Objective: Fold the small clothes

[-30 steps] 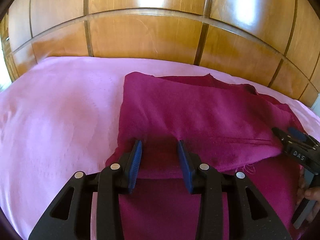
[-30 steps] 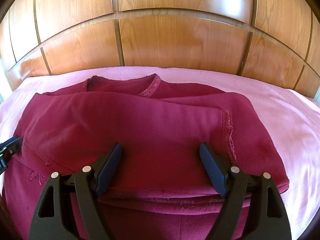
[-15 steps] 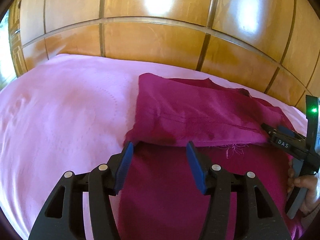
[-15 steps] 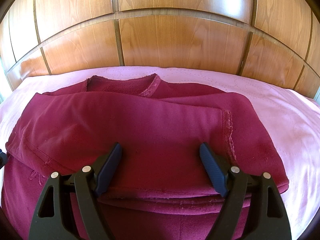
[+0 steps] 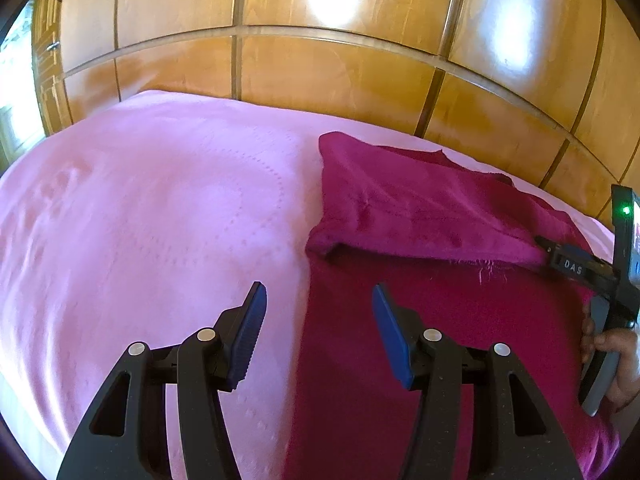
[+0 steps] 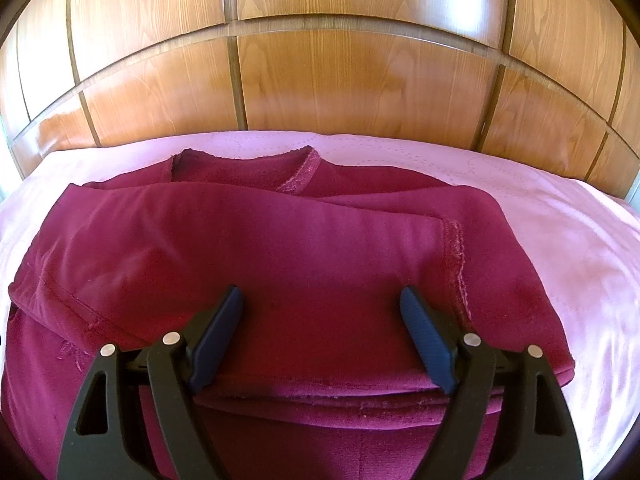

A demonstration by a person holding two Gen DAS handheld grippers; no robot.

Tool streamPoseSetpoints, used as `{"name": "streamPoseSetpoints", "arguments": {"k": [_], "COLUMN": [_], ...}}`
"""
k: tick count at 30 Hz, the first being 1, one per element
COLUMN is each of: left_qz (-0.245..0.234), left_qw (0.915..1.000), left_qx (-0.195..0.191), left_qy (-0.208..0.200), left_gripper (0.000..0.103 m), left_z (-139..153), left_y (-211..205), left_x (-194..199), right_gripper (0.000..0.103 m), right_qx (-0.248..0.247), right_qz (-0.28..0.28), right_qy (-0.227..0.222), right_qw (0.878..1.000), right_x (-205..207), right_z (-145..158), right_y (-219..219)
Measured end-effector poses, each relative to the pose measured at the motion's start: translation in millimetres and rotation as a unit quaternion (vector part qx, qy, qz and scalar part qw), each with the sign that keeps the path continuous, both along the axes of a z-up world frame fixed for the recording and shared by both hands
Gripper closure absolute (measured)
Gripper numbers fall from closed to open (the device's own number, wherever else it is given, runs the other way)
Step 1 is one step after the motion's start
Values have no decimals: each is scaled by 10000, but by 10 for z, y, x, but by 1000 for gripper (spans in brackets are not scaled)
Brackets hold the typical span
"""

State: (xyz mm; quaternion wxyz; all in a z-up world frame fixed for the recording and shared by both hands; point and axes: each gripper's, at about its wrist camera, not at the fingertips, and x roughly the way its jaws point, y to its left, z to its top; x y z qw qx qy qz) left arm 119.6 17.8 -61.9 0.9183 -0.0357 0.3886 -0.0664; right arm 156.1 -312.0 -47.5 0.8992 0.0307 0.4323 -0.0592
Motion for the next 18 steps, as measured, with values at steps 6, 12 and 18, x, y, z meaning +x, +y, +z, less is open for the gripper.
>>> {"name": "streamPoseSetpoints", "arguments": {"k": [6, 12, 18], "left_qz": [51, 28, -188], "left_qw": [10000, 9999, 9992], "left_qx": [34, 111, 51], "left_qy": [49, 120, 345], "left_gripper": [49, 49, 49], "left_z": [4, 6, -37], "left_y": [130, 280, 408], "left_x": [-132, -334, -526], "right_gripper": [15, 3, 3], "right_qx": [-88, 232, 428], "right_qz": [-77, -169, -152], "right_qy": [108, 219, 149], "right_qw": [9999, 9993, 9989], "right_x": [23, -96, -489], "right_z": [37, 231, 447], "right_y": [4, -80, -277]}}
